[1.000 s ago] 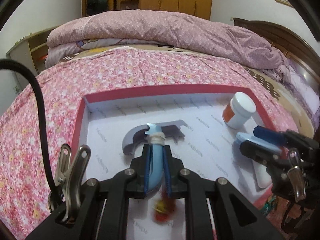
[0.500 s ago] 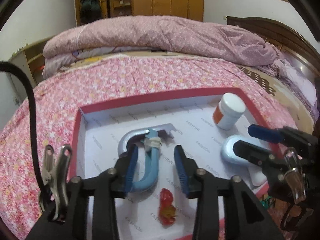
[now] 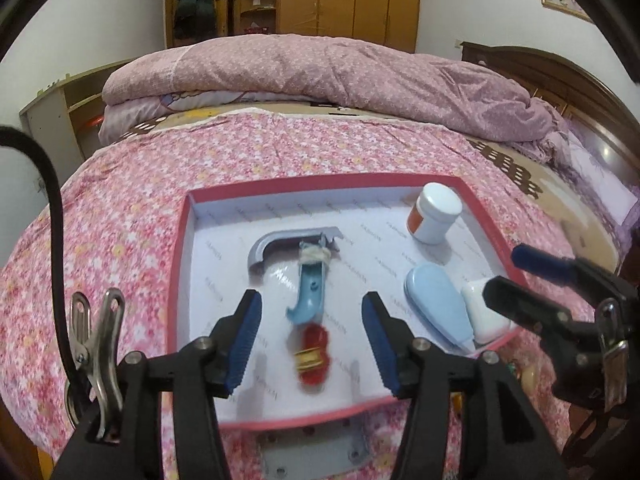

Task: Organize rigid objects
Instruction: 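Move left gripper to the gray pegged plate while right approaches the round wooden disc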

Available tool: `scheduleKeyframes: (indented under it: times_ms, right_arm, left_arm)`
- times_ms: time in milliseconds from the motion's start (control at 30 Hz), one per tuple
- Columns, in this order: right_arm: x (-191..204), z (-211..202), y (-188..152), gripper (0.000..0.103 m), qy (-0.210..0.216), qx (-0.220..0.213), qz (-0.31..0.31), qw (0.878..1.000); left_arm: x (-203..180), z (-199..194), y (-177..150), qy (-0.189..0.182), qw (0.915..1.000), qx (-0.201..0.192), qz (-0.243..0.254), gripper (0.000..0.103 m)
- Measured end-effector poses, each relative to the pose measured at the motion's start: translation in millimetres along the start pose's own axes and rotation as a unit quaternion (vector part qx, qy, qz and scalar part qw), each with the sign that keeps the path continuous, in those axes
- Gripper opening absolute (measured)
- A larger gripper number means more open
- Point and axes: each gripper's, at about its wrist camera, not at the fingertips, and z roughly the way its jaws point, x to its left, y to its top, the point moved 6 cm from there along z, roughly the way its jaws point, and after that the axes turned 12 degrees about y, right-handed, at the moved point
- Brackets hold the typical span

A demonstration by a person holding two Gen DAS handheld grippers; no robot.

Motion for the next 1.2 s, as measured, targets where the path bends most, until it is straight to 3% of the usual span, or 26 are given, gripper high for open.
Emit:
scheduleKeyframes:
  times_ms: [467,700,833,1200]
  right_arm:
    - [-3,-30,-37,0.065,-0.003,0.002,0.035,0.999]
    - [-5,-38,-58,0.065,-0.008,0.011,0.041,0.999]
    - [-5,-44,-70,0.065,-0.012,0.018,0.042,0.999]
    - [-17,-47,-98,0.065,-0.024,0.037,0.060,0.997]
  left_arm:
    - [11,-28,-42,0.000,0.9996,0.025,-0.010,0.055]
    - [12,-38,-65,-0.004,0.9994,0.033,-0.011,0.062]
    - [13,-35,-76,0.000,0.9990,0.043,-0.013,0.071]
    - [12,-17,-87,-0.009,0.9969,0.068,-0.038,0.074]
